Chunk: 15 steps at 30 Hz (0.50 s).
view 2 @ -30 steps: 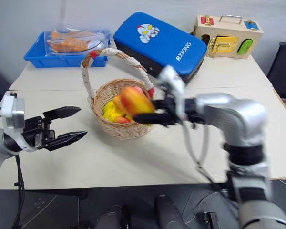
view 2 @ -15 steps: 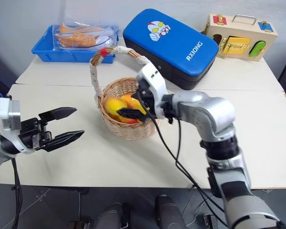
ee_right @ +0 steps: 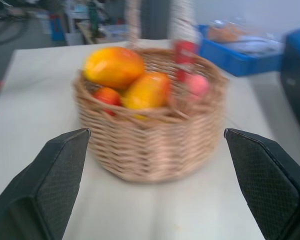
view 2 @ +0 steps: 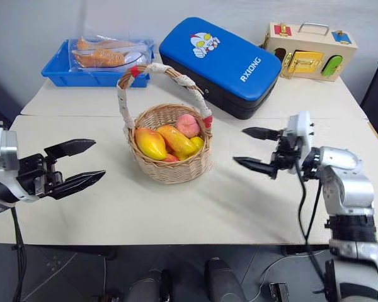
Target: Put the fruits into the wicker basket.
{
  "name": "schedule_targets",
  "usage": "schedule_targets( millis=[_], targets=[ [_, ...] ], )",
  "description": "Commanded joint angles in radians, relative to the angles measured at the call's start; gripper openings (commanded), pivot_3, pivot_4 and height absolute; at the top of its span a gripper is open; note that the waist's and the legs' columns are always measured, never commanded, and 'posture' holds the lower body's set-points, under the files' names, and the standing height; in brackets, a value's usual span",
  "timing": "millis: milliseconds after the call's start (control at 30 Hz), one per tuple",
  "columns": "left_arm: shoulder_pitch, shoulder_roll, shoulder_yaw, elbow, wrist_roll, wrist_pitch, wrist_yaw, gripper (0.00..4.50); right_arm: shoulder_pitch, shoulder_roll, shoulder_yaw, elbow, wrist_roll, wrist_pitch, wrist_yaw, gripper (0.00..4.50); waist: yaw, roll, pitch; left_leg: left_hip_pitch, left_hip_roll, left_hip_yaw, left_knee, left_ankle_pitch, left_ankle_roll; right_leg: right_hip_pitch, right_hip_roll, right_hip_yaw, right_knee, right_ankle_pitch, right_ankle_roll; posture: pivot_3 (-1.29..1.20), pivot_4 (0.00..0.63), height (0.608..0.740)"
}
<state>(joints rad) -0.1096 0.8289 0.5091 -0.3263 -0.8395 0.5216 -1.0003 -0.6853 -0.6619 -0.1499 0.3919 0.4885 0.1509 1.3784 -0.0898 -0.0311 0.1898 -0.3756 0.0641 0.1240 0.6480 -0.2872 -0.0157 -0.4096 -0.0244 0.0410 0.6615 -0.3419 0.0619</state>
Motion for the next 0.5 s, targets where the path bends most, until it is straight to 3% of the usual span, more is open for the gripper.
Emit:
schedule_targets(
  millis=[33, 400, 500],
  targets=[
    [-0.037, 0.004, 0.002, 0.008, -0.001, -0.023, 0.003, 4.5, -0.144, 0.053, 0.051, 0.142, -0.053, -0.137, 0.076, 4.46, -0.003, 0.0, 0.0, 0.0, 0.001, 0.0, 0.0, 0.0, -0.001, 0.0, 0.001, 0.0, 0.001, 0.0, 0.0, 0.0, 0.15, 0.74],
    [-0.061, -0.004, -0.023, -0.025, -0.036, 0.028, 0.028, 4.5, -0.447, 0.297, 0.136, 0.485, -0.139, -0.227, 0.149, 4.46, -0.009, 0.0, 0.0, 0.001, 0.002, -0.003, 0.001, -0.001, -0.004, -0.001, 0.0, -0.003, 0.005, 0.0, 0.0, 0.0, 0.15, 0.74],
    [-0.045, -0.011, -0.017, -0.05, -0.044, 0.032, 0.048, 4.5, -0.491, 0.333, 0.105, 0.532, -0.116, -0.211, 0.151, 3.89, -0.008, 0.0, 0.0, 0.001, 0.002, -0.003, 0.001, -0.001, -0.004, -0.001, -0.001, -0.003, 0.006, 0.0, 0.0, 0.0, 0.15, 0.74]
  ],
)
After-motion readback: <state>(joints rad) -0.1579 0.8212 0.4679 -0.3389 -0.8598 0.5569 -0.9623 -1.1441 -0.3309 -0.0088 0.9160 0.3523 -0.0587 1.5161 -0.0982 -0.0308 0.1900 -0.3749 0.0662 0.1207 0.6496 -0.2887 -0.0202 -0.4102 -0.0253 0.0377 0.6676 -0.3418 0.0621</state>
